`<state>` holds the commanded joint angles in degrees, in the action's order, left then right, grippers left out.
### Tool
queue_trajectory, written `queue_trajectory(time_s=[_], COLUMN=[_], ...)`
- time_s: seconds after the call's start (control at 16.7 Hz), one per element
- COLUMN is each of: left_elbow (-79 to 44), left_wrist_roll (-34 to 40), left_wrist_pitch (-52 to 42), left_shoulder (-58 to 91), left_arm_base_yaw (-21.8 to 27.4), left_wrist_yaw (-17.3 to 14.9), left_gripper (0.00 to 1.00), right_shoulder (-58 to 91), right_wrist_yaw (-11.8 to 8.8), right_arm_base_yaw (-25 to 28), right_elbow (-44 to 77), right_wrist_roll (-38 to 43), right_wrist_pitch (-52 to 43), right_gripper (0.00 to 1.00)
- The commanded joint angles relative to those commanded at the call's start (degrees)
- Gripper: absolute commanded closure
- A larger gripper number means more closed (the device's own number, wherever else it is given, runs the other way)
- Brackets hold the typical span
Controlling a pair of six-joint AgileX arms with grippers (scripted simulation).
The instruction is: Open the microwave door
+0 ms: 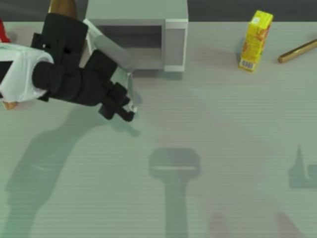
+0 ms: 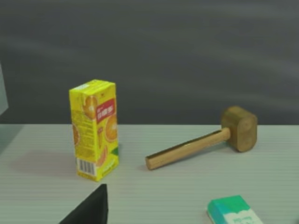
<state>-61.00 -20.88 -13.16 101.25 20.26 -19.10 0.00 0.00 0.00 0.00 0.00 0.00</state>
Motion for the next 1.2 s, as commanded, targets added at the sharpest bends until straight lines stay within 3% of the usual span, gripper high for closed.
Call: queue_trajectory(time_s=[0.3,1.2], left_elbow=[0.06,0.08], left_wrist_roll=[-3.0,-3.13], left_wrist_pitch=[-0.98,-1.03], left_shoulder=[-0.37,-0.38], left_arm_base_yaw=[-1.51,-1.56], left_wrist_yaw=[-1.8,-1.87], left_gripper=[1.0,1.0], right_shoulder=[0.0,0.0], right_wrist_yaw=[0.0,0.0], right_arm_base_yaw=[0.0,0.0], right_elbow=[0.0,0.0], right_wrist_roll=[0.0,0.0], right_wrist_pitch=[0.0,0.0], right_gripper=[0.0,0.0])
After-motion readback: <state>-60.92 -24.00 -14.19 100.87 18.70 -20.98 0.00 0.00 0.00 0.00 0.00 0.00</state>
